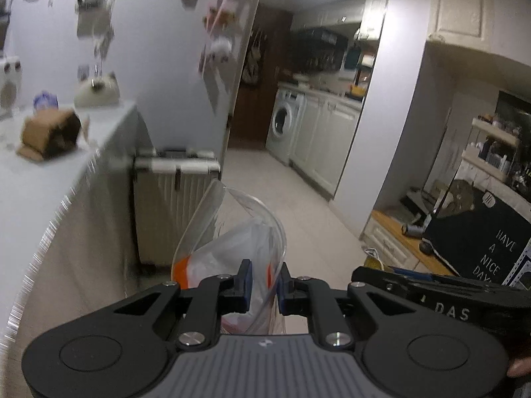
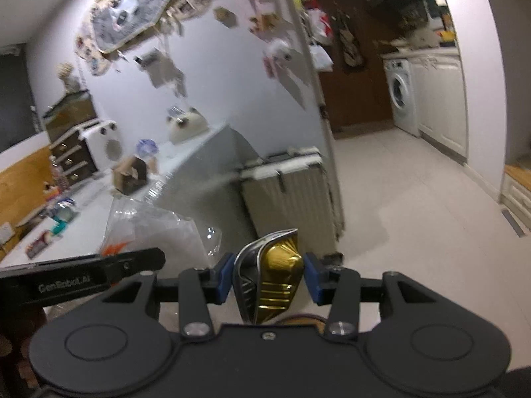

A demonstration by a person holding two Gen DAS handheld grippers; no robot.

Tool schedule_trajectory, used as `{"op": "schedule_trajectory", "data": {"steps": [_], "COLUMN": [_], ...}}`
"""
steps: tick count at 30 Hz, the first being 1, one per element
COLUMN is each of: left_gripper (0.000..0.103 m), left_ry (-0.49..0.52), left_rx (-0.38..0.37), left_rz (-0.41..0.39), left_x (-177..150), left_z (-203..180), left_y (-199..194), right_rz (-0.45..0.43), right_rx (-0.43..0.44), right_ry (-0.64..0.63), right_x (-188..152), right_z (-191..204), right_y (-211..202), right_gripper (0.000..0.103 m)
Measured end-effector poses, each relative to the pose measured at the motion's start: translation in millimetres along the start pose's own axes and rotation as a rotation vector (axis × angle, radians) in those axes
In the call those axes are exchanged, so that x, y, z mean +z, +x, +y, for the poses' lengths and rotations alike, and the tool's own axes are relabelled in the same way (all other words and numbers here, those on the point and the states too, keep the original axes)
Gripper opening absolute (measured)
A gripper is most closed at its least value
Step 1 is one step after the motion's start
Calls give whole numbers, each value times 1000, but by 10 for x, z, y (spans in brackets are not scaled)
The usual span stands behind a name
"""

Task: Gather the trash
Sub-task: 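Carry the clear bag and gold wrapper with both grippers over the trash bin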

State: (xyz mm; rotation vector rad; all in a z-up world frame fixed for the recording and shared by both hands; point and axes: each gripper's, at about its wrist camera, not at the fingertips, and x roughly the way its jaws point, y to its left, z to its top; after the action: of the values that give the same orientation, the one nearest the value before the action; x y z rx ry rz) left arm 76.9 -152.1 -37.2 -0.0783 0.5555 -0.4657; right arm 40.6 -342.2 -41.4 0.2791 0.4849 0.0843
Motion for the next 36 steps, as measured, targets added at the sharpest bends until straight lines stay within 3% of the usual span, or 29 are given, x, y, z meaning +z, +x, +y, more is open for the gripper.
{"op": "schedule_trajectory", "data": {"steps": [6, 16, 22, 28, 31, 36], "left_gripper": [15, 15, 15, 15, 15, 16], "left_ry": [-39, -88, -242, -344, -333, -214], "left_rx": [4, 49, 70, 95, 130, 172], "left_rz": [103, 179, 266, 376, 404, 472], "left_x": [-202, -523, -786, -1178, -1337, -1555], "left_z": [110, 566, 1090, 1507, 1623, 1684], "left_y": [601, 1529, 2098, 2654, 2880, 3225], "right_rz": [96, 199, 261, 376, 420, 489], "right_rx": [-48, -62, -70, -78, -82, -121], "right_ry": [38, 159, 238, 298, 316, 319], "right_x": [-275, -656, -879, -1265, -1442, -1628], "right_z": [-253, -529, -644, -728, -778, -875], "right_y": [398, 1308, 1915, 2577, 2847, 3212], "right_gripper": [45, 46, 46, 46, 46, 46]}}
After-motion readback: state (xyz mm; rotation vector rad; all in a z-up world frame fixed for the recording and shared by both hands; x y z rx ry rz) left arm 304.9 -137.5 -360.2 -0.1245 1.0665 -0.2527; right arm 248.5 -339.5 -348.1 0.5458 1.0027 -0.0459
